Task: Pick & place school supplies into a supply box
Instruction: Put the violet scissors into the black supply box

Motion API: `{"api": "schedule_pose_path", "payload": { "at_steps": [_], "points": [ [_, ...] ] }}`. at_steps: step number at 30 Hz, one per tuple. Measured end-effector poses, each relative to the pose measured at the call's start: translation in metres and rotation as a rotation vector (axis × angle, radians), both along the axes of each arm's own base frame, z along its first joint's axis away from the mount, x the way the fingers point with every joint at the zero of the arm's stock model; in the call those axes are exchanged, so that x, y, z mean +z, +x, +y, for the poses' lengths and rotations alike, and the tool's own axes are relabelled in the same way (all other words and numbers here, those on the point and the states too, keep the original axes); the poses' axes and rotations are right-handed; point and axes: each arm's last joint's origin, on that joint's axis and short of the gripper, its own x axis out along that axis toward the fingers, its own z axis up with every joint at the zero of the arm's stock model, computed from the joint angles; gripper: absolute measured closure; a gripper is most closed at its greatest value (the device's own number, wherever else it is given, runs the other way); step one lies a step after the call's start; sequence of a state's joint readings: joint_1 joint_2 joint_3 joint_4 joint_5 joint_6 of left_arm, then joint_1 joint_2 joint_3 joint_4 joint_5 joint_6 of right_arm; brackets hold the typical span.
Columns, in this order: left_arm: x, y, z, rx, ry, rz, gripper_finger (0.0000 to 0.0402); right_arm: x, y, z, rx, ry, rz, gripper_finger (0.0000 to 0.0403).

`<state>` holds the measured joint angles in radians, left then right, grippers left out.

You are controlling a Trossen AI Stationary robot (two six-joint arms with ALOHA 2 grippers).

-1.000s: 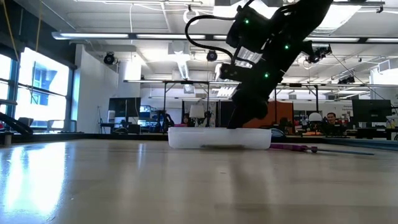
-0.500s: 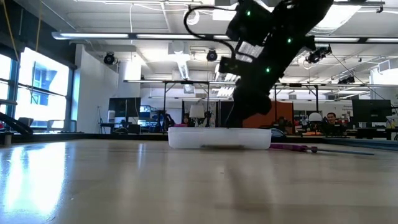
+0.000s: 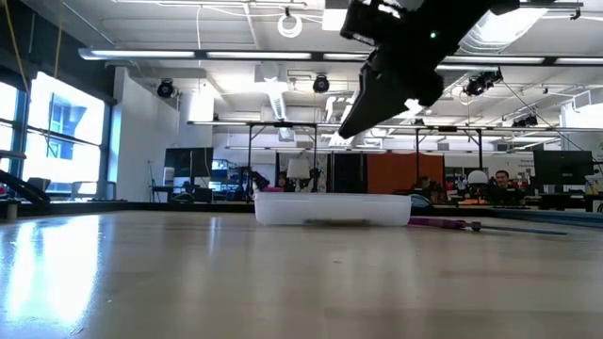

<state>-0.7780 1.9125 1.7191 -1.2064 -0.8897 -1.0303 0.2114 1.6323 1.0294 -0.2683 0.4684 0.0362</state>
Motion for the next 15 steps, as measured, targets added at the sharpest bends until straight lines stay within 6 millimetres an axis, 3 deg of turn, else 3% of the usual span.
{"api": "schedule_pose_path", "payload": {
  "at_steps": [6, 15],
  "points": [
    [0.002, 0.005, -0.004, -0.052, 0.020, -0.022, 0.0355, 0.009, -0.011, 0.012, 0.057, 0.055, 0.018, 0.0284],
    [0.004, 0.025, 0.008, -0.028, -0.014, -0.067, 0.0355, 0.013, -0.040, 0.007, -0.164, 0.084, 0.136, 0.0284]
  ]
}}
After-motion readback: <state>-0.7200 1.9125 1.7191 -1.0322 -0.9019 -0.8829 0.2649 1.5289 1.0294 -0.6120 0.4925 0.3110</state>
